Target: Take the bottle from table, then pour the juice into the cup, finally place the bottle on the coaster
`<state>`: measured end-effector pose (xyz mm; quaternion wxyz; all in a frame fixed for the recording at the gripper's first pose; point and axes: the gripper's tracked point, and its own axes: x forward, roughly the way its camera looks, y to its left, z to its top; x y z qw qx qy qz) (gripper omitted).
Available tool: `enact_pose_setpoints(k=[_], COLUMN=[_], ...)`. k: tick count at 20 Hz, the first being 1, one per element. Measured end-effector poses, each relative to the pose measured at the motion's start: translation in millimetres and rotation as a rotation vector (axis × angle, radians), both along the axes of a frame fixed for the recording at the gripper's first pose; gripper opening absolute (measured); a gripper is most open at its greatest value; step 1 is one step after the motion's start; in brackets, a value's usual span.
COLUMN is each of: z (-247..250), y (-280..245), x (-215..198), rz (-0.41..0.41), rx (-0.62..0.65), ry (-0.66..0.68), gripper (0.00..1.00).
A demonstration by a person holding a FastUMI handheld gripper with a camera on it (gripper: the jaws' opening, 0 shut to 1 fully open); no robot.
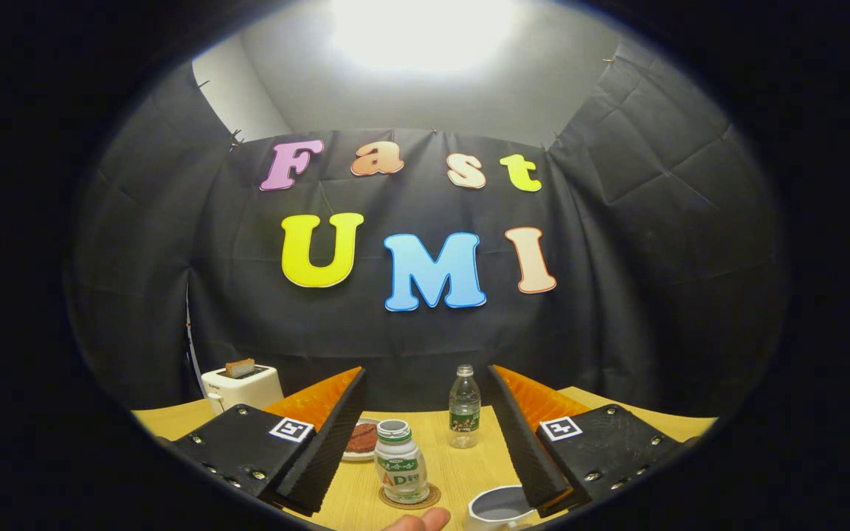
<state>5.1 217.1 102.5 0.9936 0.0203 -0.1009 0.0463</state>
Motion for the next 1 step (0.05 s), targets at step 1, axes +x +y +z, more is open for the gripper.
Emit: enact_pose_setpoints(k=[1], z=[-0.9], y=[-6.7], x=[-3.5], rz=[0.000], rx=[-0.009], ry=[0.001], gripper=[0.96])
